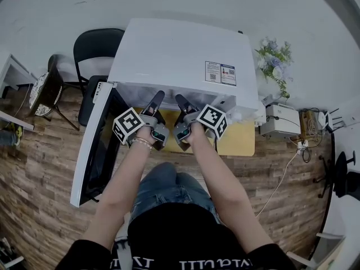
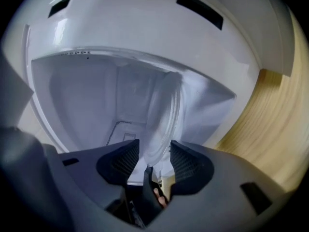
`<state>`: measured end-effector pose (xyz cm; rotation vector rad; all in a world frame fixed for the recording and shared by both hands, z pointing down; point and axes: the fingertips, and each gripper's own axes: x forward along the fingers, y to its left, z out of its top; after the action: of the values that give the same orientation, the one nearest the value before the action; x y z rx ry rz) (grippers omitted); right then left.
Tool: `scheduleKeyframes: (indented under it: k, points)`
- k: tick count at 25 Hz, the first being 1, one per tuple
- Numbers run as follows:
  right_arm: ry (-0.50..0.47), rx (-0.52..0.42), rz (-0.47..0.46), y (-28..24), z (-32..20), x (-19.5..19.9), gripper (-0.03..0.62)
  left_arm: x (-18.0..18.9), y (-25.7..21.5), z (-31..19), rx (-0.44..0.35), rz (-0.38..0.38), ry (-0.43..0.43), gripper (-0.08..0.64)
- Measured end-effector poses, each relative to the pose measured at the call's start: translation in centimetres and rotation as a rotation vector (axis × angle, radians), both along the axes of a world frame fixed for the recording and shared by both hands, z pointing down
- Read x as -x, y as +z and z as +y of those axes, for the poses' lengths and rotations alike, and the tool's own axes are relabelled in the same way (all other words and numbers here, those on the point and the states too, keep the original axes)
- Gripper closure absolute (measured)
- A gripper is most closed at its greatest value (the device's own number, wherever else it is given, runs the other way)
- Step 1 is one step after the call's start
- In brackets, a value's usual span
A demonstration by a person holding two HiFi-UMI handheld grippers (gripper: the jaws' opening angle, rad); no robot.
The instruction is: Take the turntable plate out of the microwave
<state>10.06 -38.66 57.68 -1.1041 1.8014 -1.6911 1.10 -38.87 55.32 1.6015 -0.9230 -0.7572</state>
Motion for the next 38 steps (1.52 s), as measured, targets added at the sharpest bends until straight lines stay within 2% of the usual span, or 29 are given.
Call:
scheduleKeyframes:
  k: [3,5,6,9,13,18,24,29,34,38]
  points:
    - [0.028,0.03,-0.002,0.4,-0.2,0.2,0.418,0.0,-0.4,0.1,-0.013,-0.008,0.016,0.295]
    - [0.062,0.059,0.012,1.1,-0.2,-0.1,0.509,0.0,-0.3,0.1,-0.014,-0.02,0.027,0.302]
    - [0.077,0.065,0.011,1.4,-0.2,-0.3,0.531,-0.1,-0.1,0.1,-0.011,-0.029,0.035,0.302]
    - [0.112,0.064,-0.038,1.6,-0.1,-0.6,0.552,-0.3,0.7,0.2,0.004,-0.047,0.055,0.302]
    - [0.155,0.062,-0.101,1.7,0.4,-0.6,0.555,-0.4,1.1,0.2,0.005,-0.059,0.061,0.314]
    - [0.15,0.061,-0.114,1.7,1.1,-0.8,0.555,-0.5,1.7,0.7,0.023,-0.067,0.059,0.344]
    - [0.139,0.05,-0.116,0.9,1.9,-0.7,0.555,-0.9,2.7,0.4,0.057,-0.147,0.053,0.379]
    - [0.117,0.047,-0.114,0.3,2.5,-0.7,0.553,-0.8,2.8,-0.6,0.085,-0.11,-0.004,0.402]
    - [0.071,0.015,-0.129,-0.1,3.8,-0.7,0.549,-0.7,2.8,-1.6,0.081,-0.023,-0.065,0.456]
    - [0.032,-0.006,-0.119,-0.5,4.5,-0.8,0.548,-1.0,2.8,-1.5,0.081,-0.019,-0.068,0.468]
